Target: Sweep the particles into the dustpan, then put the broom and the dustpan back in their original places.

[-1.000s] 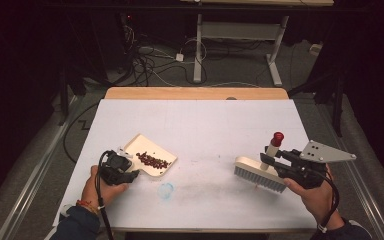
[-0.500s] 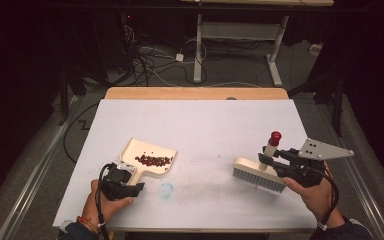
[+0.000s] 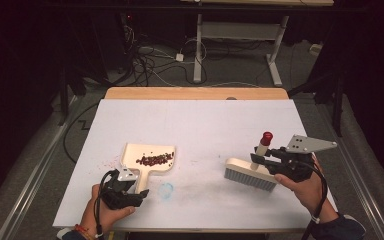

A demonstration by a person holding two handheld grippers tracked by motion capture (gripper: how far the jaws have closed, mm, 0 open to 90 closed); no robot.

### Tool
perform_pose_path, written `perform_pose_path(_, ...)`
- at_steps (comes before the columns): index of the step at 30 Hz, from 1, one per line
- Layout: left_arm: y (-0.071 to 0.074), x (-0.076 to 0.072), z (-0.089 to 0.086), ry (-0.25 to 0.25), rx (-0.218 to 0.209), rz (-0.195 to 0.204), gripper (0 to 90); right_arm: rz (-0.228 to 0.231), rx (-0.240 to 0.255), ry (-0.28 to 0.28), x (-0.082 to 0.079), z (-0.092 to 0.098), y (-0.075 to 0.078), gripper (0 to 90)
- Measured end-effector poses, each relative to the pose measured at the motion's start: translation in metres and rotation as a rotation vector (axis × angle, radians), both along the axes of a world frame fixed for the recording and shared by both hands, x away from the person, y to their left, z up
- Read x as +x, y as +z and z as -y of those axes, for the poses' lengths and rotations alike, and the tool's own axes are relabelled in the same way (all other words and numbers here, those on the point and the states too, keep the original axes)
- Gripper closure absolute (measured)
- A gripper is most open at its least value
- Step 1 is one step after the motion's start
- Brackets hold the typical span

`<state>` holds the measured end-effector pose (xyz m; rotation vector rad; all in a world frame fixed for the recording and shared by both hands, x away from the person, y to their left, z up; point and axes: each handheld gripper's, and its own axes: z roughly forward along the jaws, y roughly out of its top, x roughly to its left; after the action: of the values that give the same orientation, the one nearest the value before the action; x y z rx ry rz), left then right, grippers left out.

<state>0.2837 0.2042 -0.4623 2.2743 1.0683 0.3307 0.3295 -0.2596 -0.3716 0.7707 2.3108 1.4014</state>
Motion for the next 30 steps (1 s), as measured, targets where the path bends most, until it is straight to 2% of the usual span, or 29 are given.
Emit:
perform_pose_path(1, 0.003, -0.003, -0.002, -0.012, -0.011, 0.037, 34.2, -0.002, -0.002, -0.001, 0.002, 0.000, 0.000, 69.5)
perform_pose_path(2, 0.005, -0.006, -0.005, -0.006, -0.019, 0.092, 31.9, -0.002, -0.002, -0.011, 0.005, 0.000, 0.000, 69.3)
perform_pose_path(4, 0.008, -0.010, -0.009, 0.001, -0.029, 0.166, 24.9, -0.009, 0.001, -0.029, 0.012, 0.000, 0.000, 69.1)
perform_pose_path(7, 0.011, -0.012, -0.017, 0.020, -0.035, 0.264, 21.9, -0.016, -0.002, -0.044, 0.023, -0.002, 0.000, 68.5)
perform_pose_path(8, 0.011, -0.012, -0.020, 0.027, -0.040, 0.277, 21.4, -0.026, -0.002, -0.046, 0.027, -0.003, 0.000, 68.3)
perform_pose_path(9, 0.011, -0.011, -0.024, 0.027, -0.047, 0.285, 21.4, -0.030, -0.007, -0.046, 0.032, -0.004, 0.000, 67.8)
perform_pose_path(11, 0.008, -0.012, -0.028, 0.038, -0.028, 0.299, 21.4, -0.037, -0.024, -0.063, 0.042, -0.007, 0.001, 66.9)
perform_pose_path(13, 0.005, -0.011, -0.032, 0.044, -0.014, 0.288, 21.4, -0.058, -0.042, -0.061, 0.054, -0.009, 0.002, 65.6)
perform_pose_path(17, 0.001, -0.012, -0.037, 0.052, -0.004, 0.276, 21.4, -0.103, -0.096, -0.101, 0.081, -0.012, 0.000, 62.4)
perform_pose_path(21, -0.001, -0.010, -0.035, 0.045, -0.011, 0.276, 21.4, -0.125, -0.158, -0.174, 0.106, -0.015, -0.010, 57.7)
perform_pose_path(23, -0.002, -0.009, -0.033, 0.036, -0.004, 0.277, 21.3, -0.139, -0.185, -0.233, 0.118, -0.018, -0.016, 55.3)
perform_pose_path(25, -0.003, -0.008, -0.032, 0.026, -0.011, 0.279, 21.4, -0.149, -0.186, -0.286, 0.130, -0.020, -0.024, 52.9)
perform_pose_path(27, -0.003, -0.007, -0.030, 0.018, -0.008, 0.282, 21.3, -0.138, -0.186, -0.348, 0.136, -0.020, -0.028, 51.6)
perform_pose_path(30, -0.004, -0.008, -0.028, 0.006, -0.003, 0.290, 21.3, -0.120, -0.176, -0.380, 0.143, -0.021, -0.033, 51.0)
